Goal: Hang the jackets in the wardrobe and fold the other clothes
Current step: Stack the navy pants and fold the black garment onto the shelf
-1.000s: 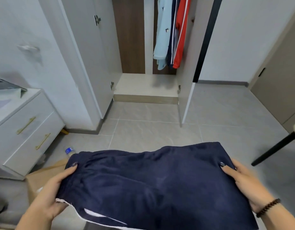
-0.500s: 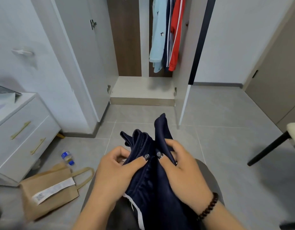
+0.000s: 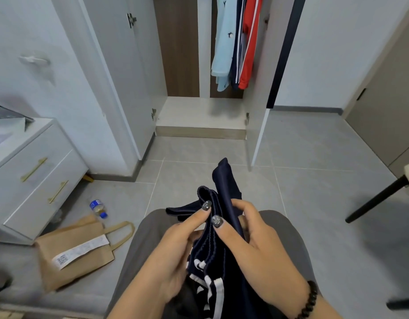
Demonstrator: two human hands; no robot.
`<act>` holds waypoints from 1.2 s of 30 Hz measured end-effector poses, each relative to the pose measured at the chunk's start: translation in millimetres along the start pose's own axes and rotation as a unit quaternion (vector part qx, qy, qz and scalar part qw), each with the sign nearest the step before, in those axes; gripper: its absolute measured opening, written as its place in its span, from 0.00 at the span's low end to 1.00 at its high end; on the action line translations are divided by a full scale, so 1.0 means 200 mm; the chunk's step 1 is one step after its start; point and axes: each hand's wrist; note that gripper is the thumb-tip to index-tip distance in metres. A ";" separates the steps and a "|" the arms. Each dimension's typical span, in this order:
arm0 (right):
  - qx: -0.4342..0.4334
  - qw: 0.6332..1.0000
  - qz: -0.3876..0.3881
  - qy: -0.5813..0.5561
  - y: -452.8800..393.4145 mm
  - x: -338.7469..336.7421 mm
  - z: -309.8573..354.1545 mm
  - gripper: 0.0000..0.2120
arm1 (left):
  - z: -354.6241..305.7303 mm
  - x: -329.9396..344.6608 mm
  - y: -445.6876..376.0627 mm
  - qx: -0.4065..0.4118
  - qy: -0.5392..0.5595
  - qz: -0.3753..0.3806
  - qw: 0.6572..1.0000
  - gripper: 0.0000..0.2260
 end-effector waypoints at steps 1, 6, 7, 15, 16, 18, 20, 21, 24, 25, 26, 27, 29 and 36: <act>0.010 1.000 0.003 -0.002 0.01 0.00 0.01 0.21 | 0.01 0.00 -0.01 0.008 0.021 0.028 0.999 0.17; 0.072 0.995 -0.008 0.069 0.05 0.02 0.00 0.26 | -0.05 0.11 -0.03 -0.086 0.037 -0.001 0.996 0.15; 0.076 0.995 -0.007 0.072 0.05 0.01 0.00 0.24 | -0.03 0.11 0.00 -0.094 0.036 -0.008 0.995 0.18; 0.065 0.997 0.034 0.020 0.08 -0.01 -0.11 0.25 | 0.08 0.07 -0.04 -0.055 -0.072 -0.055 0.994 0.16; 0.058 0.998 0.034 0.016 0.08 0.00 -0.12 0.24 | 0.11 0.06 -0.06 -0.040 -0.085 -0.026 0.995 0.16; 0.048 0.999 0.025 0.000 0.09 -0.01 -0.14 0.25 | 0.16 0.03 -0.07 -0.040 -0.112 -0.019 0.993 0.16; 0.047 0.999 0.010 -0.021 0.09 -0.02 -0.15 0.25 | 0.14 0.04 -0.05 -0.059 -0.137 0.002 0.989 0.16; 0.049 0.998 0.003 -0.030 0.10 -0.02 -0.16 0.25 | 0.14 0.07 -0.02 -0.046 -0.124 0.042 0.990 0.14; 0.058 0.998 -0.005 -0.038 0.11 -0.04 -0.18 0.25 | 0.13 0.10 0.04 -0.006 -0.086 0.069 0.994 0.10; 0.059 0.997 -0.008 -0.041 0.11 -0.05 -0.19 0.25 | 0.14 0.10 0.03 0.003 -0.102 0.058 0.993 0.11; 0.061 0.997 -0.012 -0.045 0.11 -0.05 -0.19 0.24 | 0.14 0.10 0.01 0.009 -0.109 0.054 0.992 0.12; 0.062 0.997 -0.017 -0.050 0.10 -0.06 -0.19 0.23 | 0.14 0.10 0.01 0.015 -0.113 0.058 0.992 0.12; 0.059 0.997 -0.021 -0.055 0.10 -0.07 -0.19 0.22 | 0.13 0.10 0.02 0.029 -0.099 0.059 0.993 0.12; 0.023 0.994 -0.039 -0.096 0.08 -0.07 -0.13 0.15 | 0.12 0.14 0.03 0.074 -0.022 0.107 0.991 0.17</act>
Point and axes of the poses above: each hand's wrist, its own y-axis away from the middle knuckle, its own x-axis out of the palm, z = x × y, and after that the axes turned 14 degrees about z, right-handed
